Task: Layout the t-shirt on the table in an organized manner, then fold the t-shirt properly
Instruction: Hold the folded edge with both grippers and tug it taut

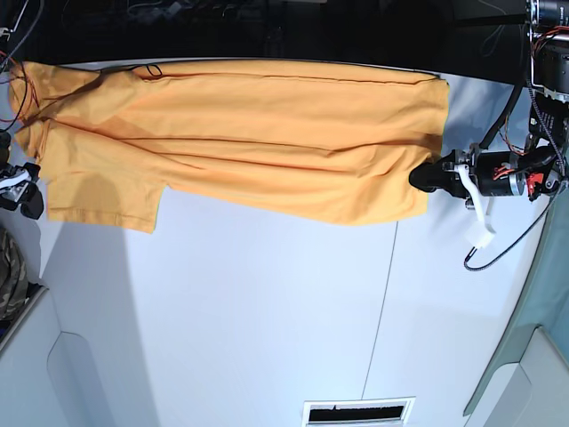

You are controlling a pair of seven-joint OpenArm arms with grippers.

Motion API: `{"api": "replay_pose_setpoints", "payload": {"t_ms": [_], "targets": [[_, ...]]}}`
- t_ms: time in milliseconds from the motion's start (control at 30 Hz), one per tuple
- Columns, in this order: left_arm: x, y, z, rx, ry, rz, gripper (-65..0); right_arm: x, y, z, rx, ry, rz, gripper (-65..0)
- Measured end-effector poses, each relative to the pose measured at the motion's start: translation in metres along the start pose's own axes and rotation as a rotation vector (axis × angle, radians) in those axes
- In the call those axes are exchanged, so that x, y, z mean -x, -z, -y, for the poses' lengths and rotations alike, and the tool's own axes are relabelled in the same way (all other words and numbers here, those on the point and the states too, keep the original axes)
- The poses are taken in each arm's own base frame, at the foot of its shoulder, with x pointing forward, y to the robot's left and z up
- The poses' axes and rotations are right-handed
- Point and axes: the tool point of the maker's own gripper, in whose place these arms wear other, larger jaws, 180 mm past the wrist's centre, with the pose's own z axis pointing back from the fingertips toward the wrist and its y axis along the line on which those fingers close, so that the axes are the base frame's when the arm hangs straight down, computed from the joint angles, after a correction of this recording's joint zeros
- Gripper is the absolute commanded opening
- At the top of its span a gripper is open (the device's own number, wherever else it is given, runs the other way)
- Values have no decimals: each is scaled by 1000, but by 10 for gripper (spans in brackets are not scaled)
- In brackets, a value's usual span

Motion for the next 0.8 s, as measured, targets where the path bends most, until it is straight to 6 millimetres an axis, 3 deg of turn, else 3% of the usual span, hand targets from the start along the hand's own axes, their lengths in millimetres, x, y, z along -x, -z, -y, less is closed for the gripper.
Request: {"api": "replay_pose_setpoints", "payload": {"t_ms": [100, 300, 367, 567, 700, 800], "targets": [[0, 0, 0, 0, 0, 0, -650, 4, 21, 11, 16, 73, -27, -298], [0, 0, 0, 0, 0, 0, -650, 37, 57, 33, 83, 183, -115, -298], [0, 0, 0, 0, 0, 0, -650, 50, 62, 36, 92, 220, -127, -298], [0, 0, 0, 2, 0, 1, -644, 56, 66, 31, 63, 257, -121, -298], [0, 0, 0, 1, 0, 1, -513, 59, 71, 13, -1, 255, -130, -299], [0, 0, 0, 1, 0, 1, -453, 62, 76, -2, -35, 237, -140, -299]]}}
